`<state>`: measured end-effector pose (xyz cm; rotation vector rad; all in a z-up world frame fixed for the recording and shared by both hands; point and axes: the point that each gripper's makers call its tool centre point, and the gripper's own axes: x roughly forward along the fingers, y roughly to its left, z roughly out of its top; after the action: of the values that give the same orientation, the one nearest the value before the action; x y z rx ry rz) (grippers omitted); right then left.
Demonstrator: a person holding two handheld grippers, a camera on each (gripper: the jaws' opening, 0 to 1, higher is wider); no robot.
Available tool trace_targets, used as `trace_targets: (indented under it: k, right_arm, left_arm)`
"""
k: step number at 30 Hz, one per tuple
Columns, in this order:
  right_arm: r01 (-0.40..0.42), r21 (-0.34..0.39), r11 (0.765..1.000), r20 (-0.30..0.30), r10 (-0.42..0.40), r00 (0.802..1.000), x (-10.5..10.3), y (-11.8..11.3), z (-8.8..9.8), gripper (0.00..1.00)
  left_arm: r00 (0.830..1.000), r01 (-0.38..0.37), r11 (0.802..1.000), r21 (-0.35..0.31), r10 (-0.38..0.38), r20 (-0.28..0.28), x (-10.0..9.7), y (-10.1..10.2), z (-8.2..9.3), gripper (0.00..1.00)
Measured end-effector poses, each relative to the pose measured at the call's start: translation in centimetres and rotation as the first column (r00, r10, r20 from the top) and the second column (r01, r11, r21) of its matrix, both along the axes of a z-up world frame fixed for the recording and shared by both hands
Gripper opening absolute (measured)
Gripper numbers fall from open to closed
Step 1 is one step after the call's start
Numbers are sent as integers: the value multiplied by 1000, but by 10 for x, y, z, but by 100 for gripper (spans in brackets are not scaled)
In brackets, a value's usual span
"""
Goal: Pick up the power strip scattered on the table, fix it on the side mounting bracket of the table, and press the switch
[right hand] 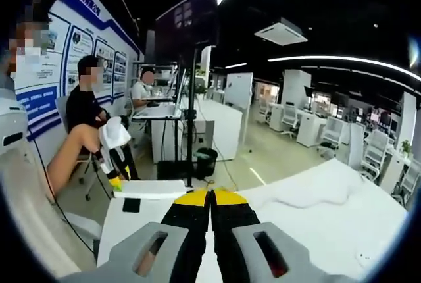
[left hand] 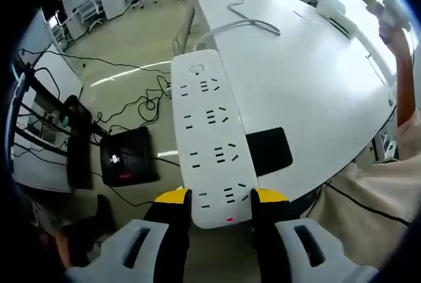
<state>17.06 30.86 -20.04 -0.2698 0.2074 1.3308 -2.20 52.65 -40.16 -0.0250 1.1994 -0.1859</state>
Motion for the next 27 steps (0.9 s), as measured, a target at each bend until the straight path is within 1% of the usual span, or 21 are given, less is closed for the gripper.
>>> trace_targets:
  k: [8,15,27]
  right_arm:
    - [-31,-29,999,-13,31,999,-3,16,-6,0]
    - [-56,-40,998,-19,55,998,-5,28,-5,0]
    - [-114,-53,992,-32,112,993,-3,66,-8,0]
  left_arm:
    - [1000,1,1000,1,-1,2,-1,-1,0,41]
    - [1000,5,1000,3,-5,-4,-1,-1,0,41]
    - [1000,12,1000,6,-12,-9,0,2,0,41]
